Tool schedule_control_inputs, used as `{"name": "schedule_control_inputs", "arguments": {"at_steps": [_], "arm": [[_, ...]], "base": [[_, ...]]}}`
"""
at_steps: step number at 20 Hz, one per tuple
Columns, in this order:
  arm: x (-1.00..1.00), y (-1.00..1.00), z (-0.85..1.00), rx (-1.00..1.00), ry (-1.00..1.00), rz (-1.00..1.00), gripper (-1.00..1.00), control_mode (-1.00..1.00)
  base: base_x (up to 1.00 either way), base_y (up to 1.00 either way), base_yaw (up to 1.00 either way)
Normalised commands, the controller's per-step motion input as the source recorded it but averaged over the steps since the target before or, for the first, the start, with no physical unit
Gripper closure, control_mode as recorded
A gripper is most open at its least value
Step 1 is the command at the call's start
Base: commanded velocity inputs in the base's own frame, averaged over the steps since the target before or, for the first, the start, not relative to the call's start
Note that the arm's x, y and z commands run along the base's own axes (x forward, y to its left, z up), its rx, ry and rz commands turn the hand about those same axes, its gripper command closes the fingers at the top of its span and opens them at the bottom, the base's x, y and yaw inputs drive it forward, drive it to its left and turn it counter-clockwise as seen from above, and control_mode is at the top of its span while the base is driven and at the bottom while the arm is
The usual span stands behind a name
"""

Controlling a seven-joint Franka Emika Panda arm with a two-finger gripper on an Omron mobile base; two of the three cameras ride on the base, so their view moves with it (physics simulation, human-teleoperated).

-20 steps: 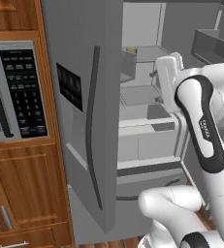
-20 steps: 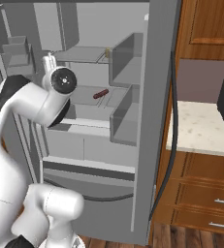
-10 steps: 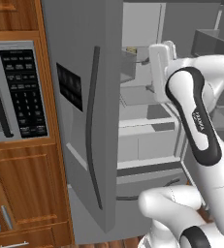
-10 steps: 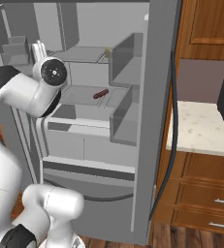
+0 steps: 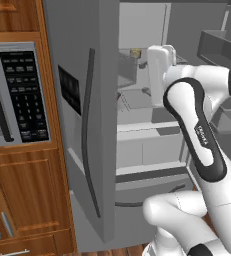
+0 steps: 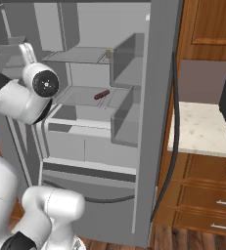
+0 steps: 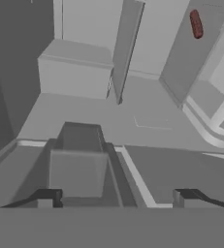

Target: Retrieve the sausage and cheese from the fridge and place them on the cutting board on the counter.

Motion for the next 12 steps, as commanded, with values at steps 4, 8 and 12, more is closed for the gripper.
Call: {"name": "schedule_control_inputs", "arguments": {"at_steps": [4,8,12], "arm": [[-0.05,0.81,0.06,0.0,-0.05,0.21,-1.0,-1.0],[0.07,0.96,0.02,0.0,-0.01,0.21,-1.0,-1.0],[0.08,0.93,0.03,0.0,0.0,0.23,-1.0,-1.0]], "base": [[0.0,0.0,0.0],[0.0,0.0,0.0],[0.0,0.0,0.0]]}}
